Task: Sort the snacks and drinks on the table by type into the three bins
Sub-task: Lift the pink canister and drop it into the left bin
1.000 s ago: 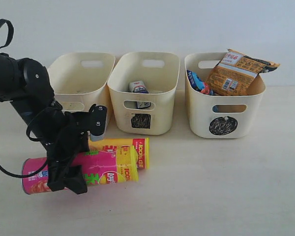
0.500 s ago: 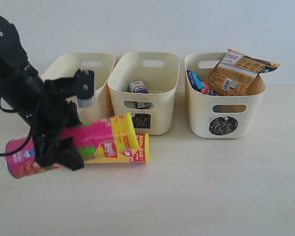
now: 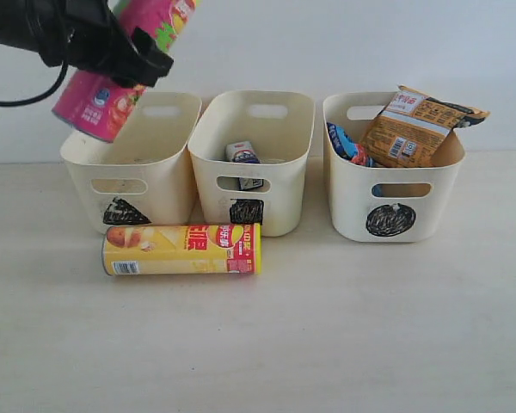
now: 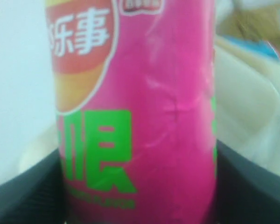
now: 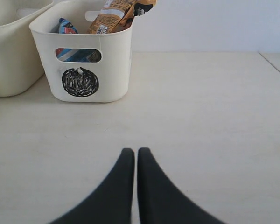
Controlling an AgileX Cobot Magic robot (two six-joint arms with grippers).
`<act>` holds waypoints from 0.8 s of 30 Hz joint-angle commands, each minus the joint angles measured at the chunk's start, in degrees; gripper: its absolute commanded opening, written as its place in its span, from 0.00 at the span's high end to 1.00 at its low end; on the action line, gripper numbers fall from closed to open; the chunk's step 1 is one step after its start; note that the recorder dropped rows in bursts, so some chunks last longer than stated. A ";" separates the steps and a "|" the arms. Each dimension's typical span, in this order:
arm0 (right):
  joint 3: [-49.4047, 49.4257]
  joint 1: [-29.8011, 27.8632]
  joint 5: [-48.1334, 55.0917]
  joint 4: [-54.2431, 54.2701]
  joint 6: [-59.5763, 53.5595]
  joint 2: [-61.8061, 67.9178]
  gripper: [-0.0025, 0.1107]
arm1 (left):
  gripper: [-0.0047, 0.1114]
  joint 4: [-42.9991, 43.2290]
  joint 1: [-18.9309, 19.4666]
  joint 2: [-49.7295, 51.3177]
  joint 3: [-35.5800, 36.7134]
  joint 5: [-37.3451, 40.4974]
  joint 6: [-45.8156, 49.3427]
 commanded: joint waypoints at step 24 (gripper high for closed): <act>0.22 -0.16 -0.32 -0.05 0.02 -0.27 0.98 | 0.92 0.17 8.71 33.27 -28.17 -3.26 -14.39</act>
